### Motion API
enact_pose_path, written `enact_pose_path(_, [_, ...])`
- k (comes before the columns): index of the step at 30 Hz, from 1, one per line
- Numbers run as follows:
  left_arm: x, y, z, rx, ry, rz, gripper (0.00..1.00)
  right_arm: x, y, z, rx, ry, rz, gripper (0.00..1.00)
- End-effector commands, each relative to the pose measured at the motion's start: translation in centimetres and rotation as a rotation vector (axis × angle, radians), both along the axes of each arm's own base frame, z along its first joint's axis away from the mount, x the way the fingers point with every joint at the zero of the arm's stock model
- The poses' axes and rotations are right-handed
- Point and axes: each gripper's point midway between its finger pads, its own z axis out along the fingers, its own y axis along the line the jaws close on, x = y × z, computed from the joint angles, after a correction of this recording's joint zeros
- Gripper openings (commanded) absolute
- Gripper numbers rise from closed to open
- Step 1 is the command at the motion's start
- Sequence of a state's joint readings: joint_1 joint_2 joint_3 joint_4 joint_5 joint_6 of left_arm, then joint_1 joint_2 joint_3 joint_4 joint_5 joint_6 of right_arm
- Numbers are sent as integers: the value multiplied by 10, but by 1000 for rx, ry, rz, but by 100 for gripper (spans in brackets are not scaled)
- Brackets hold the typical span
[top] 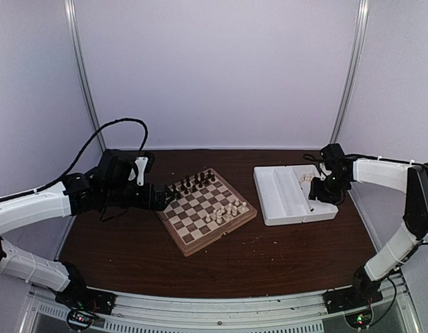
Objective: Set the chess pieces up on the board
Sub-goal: Pick up the chess piece from the storage box.
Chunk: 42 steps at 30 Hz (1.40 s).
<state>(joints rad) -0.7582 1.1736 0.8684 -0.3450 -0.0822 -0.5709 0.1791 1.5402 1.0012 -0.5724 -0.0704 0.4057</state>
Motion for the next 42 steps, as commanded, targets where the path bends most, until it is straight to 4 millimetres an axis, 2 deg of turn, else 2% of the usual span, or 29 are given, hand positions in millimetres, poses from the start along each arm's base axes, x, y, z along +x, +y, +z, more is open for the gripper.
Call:
enact_pose_path(1, [11,-6,19,-50,-46,15,98,3,-5,6,-35,-8,11,50])
enact_pose_path(8, [20,-10,18,-40,-93,6,98,2,-13,-6,-91,35,20,51])
enact_pose_path(13, [31,-23,32,-23,-147,-33,97,-4,-14,-11,-94,49,24,51])
enact_pose_path(16, [37,-23,35,-15,-170,-23,98,-4,-14,-11,-88,36,12,52])
enact_pose_path(20, [36,-25,38,-53,-186,-25,98,0,-10,-8,-62,4,12,52])
enact_pose_path(29, [31,-15,39,-38,-204,-10,98,8,-11,-9,-79,6,12,52])
enact_pose_path(34, [30,-12,37,-28,-218,-11,98,4,-18,-17,-125,48,4,52])
enact_pose_path(38, [29,-13,42,-41,-261,-25,98,5,-25,-26,-167,74,-10,57])
enact_pose_path(42, [31,-13,49,-42,-287,-31,98,13,-16,-32,-125,70,13,53])
